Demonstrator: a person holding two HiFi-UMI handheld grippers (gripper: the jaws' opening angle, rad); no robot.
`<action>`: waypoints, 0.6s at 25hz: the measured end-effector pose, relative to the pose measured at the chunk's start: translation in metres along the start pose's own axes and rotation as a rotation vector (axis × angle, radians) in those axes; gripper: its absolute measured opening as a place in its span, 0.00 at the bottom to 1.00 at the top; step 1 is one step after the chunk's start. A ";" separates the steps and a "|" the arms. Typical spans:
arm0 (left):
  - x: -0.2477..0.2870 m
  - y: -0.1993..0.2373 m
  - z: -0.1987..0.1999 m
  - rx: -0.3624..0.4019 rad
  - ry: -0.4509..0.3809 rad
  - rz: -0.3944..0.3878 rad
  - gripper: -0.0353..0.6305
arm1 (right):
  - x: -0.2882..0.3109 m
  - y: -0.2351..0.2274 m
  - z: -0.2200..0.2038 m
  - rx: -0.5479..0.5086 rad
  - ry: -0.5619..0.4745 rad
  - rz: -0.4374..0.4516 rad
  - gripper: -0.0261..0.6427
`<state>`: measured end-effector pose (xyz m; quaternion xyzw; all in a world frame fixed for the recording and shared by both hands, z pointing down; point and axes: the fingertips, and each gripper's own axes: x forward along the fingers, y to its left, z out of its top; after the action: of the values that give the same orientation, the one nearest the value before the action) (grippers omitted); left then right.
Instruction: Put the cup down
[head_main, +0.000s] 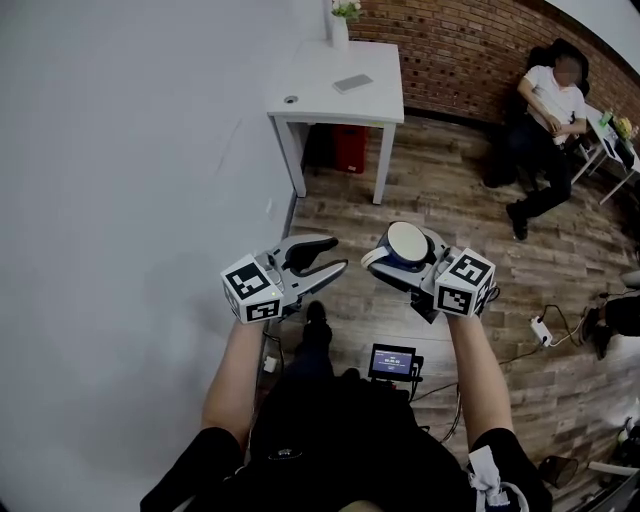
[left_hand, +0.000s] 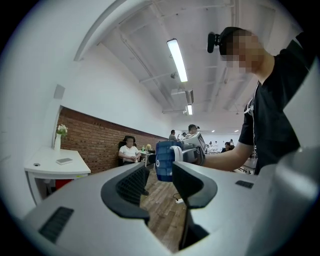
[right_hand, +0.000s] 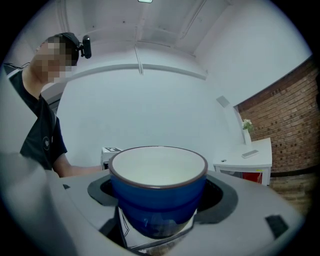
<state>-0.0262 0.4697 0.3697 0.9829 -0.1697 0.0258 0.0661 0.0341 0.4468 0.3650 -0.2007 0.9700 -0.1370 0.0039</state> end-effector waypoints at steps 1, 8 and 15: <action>0.000 0.001 0.000 -0.003 -0.004 0.000 0.29 | 0.000 -0.001 0.000 -0.001 0.001 0.001 0.66; 0.010 0.018 -0.006 -0.007 -0.009 -0.011 0.29 | 0.008 -0.017 -0.003 -0.002 0.003 0.002 0.66; 0.026 0.075 -0.002 -0.012 -0.016 -0.041 0.29 | 0.035 -0.066 0.006 0.000 0.006 -0.022 0.66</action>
<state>-0.0273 0.3919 0.3830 0.9860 -0.1503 0.0156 0.0710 0.0279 0.3729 0.3787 -0.2110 0.9677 -0.1378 -0.0004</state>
